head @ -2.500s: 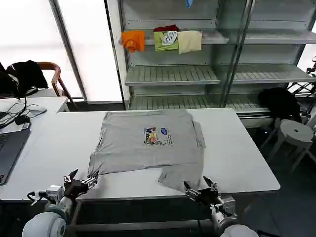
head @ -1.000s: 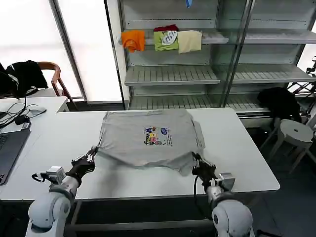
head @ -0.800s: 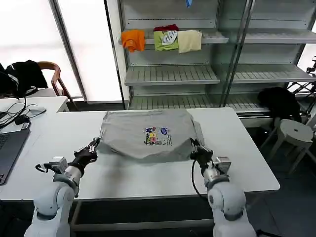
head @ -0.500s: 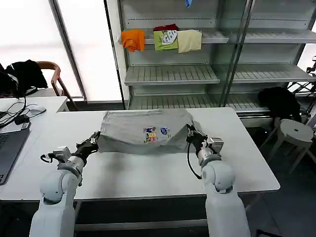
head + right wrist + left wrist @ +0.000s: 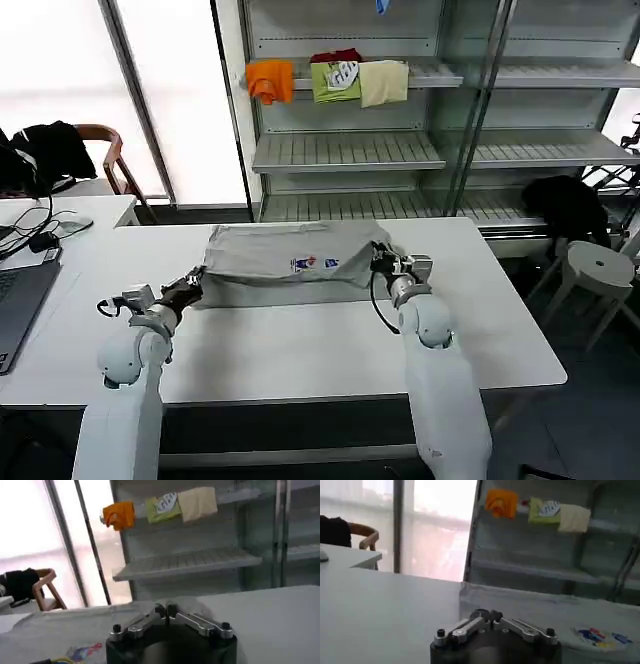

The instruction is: Fold and organize the clothes.

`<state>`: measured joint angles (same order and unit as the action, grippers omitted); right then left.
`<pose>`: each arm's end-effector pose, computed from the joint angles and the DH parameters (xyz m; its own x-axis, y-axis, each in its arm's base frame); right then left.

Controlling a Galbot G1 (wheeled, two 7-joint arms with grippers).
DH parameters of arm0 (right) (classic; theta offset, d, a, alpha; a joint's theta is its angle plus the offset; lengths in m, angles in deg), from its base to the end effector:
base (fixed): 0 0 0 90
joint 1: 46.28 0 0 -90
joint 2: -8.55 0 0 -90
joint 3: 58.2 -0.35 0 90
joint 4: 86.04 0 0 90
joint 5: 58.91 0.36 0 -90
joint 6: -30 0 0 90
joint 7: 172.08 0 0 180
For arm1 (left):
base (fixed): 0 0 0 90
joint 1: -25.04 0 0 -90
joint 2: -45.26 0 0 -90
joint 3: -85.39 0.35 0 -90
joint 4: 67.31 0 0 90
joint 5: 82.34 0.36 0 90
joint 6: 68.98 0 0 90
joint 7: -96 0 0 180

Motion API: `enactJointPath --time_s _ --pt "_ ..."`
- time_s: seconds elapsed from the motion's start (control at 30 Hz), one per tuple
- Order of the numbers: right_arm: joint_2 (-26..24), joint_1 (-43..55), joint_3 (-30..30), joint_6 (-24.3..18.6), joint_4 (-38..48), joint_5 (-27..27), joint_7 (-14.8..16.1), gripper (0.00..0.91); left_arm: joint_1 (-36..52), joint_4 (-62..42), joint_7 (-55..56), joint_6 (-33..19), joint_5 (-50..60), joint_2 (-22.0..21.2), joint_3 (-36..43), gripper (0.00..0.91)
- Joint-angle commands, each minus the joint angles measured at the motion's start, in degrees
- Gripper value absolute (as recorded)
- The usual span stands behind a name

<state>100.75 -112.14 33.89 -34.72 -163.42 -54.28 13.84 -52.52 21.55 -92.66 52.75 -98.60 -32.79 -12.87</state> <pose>0.4953 0.0293 -0.2469 -0.9564 -0.1887 0.2231 -0.1644 0.9787 0.1228 0.4208 0.1245 -0.2540 -0.9516 0.0659 0.3001 0.0201 0.9880 -0.1533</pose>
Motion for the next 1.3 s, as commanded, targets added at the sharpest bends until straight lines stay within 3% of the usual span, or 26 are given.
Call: enactJointPath --time_s 0.03,0.17,0.33,0.5,0.67,1.3 --pt "2.8 2.6 -0.2 -4.9 5.6 -2.2 0.2 0.907 1.5 -2.7 -0.3 -1.1 1.8 -0.1 0.3 0.907" --pt "2.8 3.9 -0.3 -7.7 5.7 -0.2 -1.0 0.907 1.4 -1.4 -0.1 -0.9 1.7 -0.1 0.2 0.907" --pt "2.8 4.5 -0.7 -7.0 4.6 0.8 -1.9 0.907 0.7 1.5 0.0 -0.2 1.7 0.2 0.3 0.907" --pt "0.5 -4.5 1.2 2.0 -5.3 -5.6 0.3 0.907 -2.4 4.3 -0.1 1.2 4.0 0.8 0.7 0.907" --pt "-1.7 -10.5 0.3 7.8 -12.8 -4.5 -0.1 0.907 -5.4 4.7 -0.4 1.3 7.9 1.5 2.0 0.907" --pt "-5.8 -18.3 -3.2 7.8 -18.7 -2.2 -2.3 0.907 -5.8 3.6 0.5 0.9 9.3 0.7 2.1 0.907"
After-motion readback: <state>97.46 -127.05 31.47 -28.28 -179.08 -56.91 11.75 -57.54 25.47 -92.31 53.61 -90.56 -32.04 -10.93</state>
